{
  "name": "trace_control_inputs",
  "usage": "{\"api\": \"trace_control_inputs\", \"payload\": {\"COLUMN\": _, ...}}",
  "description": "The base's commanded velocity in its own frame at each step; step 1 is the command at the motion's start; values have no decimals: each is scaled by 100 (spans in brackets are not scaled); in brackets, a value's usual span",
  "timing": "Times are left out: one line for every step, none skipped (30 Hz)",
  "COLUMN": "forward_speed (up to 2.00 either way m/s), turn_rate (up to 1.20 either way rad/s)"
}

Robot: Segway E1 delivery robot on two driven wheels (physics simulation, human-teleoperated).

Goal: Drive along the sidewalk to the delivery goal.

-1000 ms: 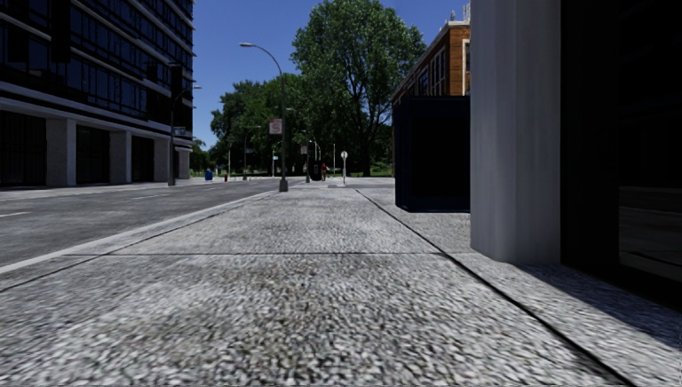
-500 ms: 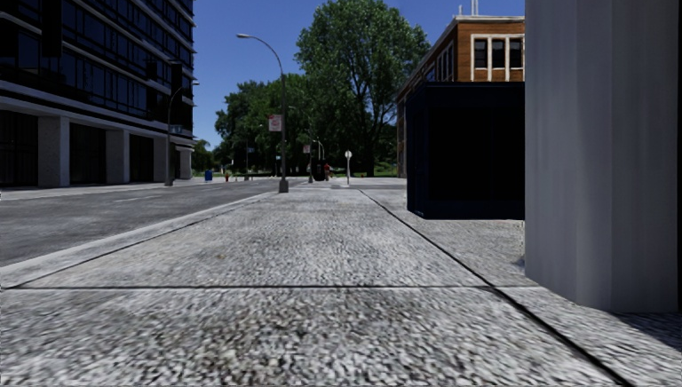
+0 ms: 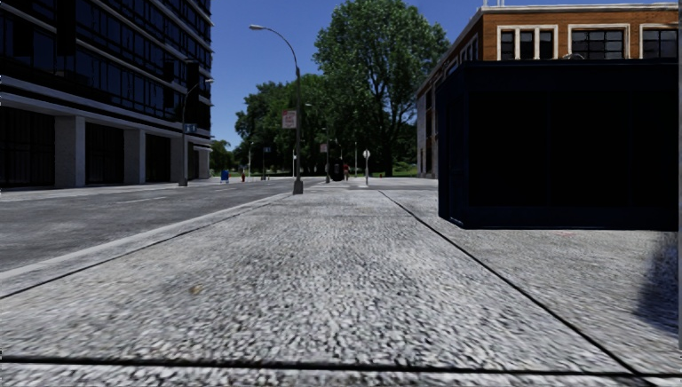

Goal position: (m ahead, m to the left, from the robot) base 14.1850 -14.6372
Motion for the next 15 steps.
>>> {"api": "trace_control_inputs", "payload": {"forward_speed": 200, "turn_rate": 25}}
{"api": "trace_control_inputs", "payload": {"forward_speed": 200, "turn_rate": 25}}
{"api": "trace_control_inputs", "payload": {"forward_speed": 200, "turn_rate": 25}}
{"api": "trace_control_inputs", "payload": {"forward_speed": 200, "turn_rate": 25}}
{"api": "trace_control_inputs", "payload": {"forward_speed": 200, "turn_rate": 25}}
{"api": "trace_control_inputs", "payload": {"forward_speed": 200, "turn_rate": 25}}
{"api": "trace_control_inputs", "payload": {"forward_speed": 200, "turn_rate": 25}}
{"api": "trace_control_inputs", "payload": {"forward_speed": 200, "turn_rate": 25}}
{"api": "trace_control_inputs", "payload": {"forward_speed": 200, "turn_rate": 25}}
{"api": "trace_control_inputs", "payload": {"forward_speed": 200, "turn_rate": 25}}
{"api": "trace_control_inputs", "payload": {"forward_speed": 200, "turn_rate": 25}}
{"api": "trace_control_inputs", "payload": {"forward_speed": 200, "turn_rate": 25}}
{"api": "trace_control_inputs", "payload": {"forward_speed": 200, "turn_rate": 25}}
{"api": "trace_control_inputs", "payload": {"forward_speed": 200, "turn_rate": 25}}
{"api": "trace_control_inputs", "payload": {"forward_speed": 200, "turn_rate": 25}}
